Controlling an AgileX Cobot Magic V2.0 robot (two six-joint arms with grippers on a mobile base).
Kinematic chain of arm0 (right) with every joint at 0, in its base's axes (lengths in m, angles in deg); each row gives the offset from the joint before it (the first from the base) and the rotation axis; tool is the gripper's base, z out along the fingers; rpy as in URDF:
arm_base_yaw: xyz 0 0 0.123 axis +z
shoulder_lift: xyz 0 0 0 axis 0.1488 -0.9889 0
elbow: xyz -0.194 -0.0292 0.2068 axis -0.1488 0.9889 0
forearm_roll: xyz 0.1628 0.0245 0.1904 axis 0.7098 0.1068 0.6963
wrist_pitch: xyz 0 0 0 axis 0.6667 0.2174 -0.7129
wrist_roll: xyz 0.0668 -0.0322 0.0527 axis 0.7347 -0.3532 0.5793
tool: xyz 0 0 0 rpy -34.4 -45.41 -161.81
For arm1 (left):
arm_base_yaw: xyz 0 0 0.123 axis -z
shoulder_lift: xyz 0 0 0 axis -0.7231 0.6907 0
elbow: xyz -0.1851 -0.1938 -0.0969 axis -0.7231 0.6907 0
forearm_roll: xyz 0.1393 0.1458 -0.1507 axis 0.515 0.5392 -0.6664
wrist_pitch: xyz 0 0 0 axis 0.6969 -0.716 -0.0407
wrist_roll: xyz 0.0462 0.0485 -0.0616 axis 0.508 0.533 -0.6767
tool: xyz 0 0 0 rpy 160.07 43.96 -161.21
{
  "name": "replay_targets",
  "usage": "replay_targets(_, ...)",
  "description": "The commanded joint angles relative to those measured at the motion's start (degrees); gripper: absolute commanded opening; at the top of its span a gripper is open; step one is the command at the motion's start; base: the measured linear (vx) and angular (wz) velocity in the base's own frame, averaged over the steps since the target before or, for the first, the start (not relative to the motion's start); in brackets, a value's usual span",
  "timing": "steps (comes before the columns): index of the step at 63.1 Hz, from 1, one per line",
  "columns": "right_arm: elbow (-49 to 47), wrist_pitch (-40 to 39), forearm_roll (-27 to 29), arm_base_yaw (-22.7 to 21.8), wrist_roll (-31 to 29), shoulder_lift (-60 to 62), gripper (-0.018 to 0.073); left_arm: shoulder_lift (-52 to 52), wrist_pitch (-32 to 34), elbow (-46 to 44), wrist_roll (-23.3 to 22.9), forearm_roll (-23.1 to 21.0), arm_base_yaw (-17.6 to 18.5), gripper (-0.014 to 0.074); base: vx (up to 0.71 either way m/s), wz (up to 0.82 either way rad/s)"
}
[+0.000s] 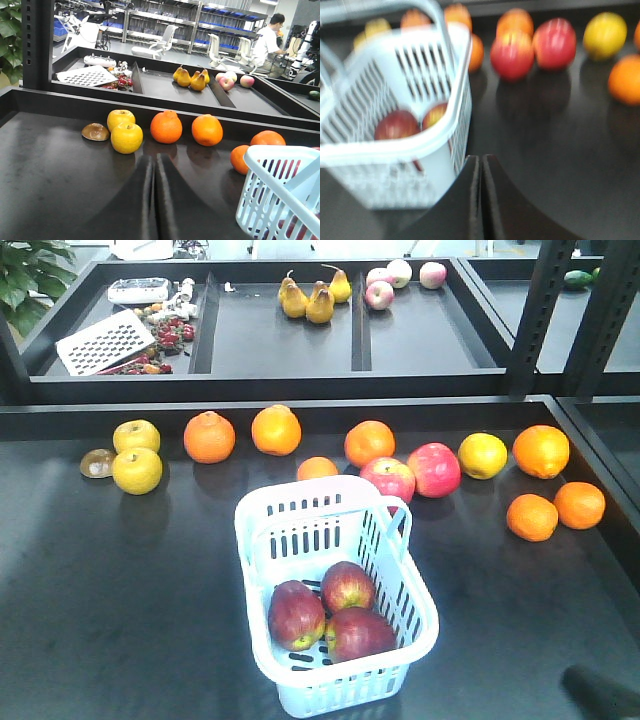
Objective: Pick three apples into basket with both arms
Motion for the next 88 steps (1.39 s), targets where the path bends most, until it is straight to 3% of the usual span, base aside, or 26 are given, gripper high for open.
replay_targets(1, 0.8, -2.6, -4.6, -4.1, 1.9, 5.0, -0.0007, -0.9, 3.8, 0.6, -0.5, 0.1, -0.1, -0.0006, 0.0, 0.0)
replay_targets(11, 0.8, 0.9, -11.1, -12.1, 6.4, 14.3, -0.0007, -0.9, 3.8, 0.6, -0.5, 0.1, -0.1, -0.0006, 0.0, 0.0)
replay_targets(20, 1.0, 8.8, -20.2, -14.4, 17.3, 22.0, -0.0007, -0.9, 3.8, 0.6, -0.5, 0.1, -0.1, -0.0006, 0.0, 0.0)
replay_targets(28, 1.0, 8.7, -26.0, -14.8, 24.2, 21.7, -0.0007, -0.9, 3.8, 0.5, -0.5, 0.1, -0.1, -0.0006, 0.0, 0.0)
replay_targets(42, 1.0, 4.8, -26.5, -14.8, 23.9, 21.7, -0.0007, -0.9, 3.8, 0.5, -0.5, 0.1, -0.1, -0.0006, 0.0, 0.0)
replay_targets(88, 0.8, 4.7, -27.4, -14.8, 24.0, 21.7, -0.0007, -0.9, 3.8, 0.5, -0.5, 0.1, -0.1, -0.0006, 0.0, 0.0)
